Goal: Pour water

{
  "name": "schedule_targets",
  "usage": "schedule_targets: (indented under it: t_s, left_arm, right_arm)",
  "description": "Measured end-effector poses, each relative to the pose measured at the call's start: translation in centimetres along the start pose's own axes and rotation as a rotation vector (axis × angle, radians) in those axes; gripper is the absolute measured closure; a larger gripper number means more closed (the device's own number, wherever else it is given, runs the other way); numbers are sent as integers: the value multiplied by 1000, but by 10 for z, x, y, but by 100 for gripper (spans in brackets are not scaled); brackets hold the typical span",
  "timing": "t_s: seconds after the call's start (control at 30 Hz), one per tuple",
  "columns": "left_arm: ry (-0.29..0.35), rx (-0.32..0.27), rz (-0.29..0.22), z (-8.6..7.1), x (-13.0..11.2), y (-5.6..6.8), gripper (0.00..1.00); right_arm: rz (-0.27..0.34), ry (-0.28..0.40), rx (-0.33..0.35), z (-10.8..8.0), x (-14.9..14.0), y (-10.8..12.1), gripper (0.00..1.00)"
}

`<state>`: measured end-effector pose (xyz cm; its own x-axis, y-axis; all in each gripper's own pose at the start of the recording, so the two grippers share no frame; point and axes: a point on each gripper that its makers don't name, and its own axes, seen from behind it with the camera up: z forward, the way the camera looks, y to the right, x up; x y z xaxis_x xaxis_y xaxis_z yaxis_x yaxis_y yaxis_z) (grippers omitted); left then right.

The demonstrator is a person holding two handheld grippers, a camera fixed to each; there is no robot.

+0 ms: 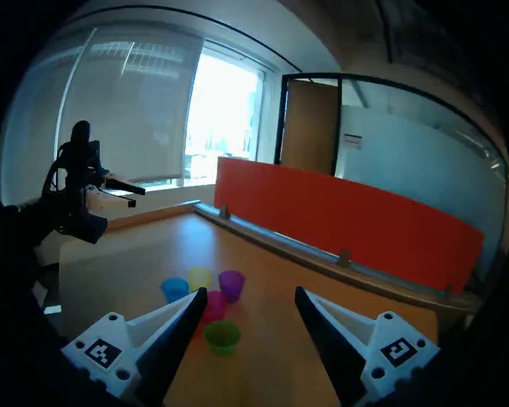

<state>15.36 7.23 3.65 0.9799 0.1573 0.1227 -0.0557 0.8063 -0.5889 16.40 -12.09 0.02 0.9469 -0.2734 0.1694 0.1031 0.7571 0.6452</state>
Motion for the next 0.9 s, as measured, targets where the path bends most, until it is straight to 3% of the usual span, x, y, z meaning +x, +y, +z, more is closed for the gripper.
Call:
schedule_targets:
  t_s: [0.5,0.9]
  left_arm:
    - [-76,-75,-3,12,-23,3,8]
    - [-150,-164,46,21,-45,24,7]
  right_arm:
    - [-66,-81,78,12,-20,-16,0]
    - [-37,-147,101,21,-37,-11,0]
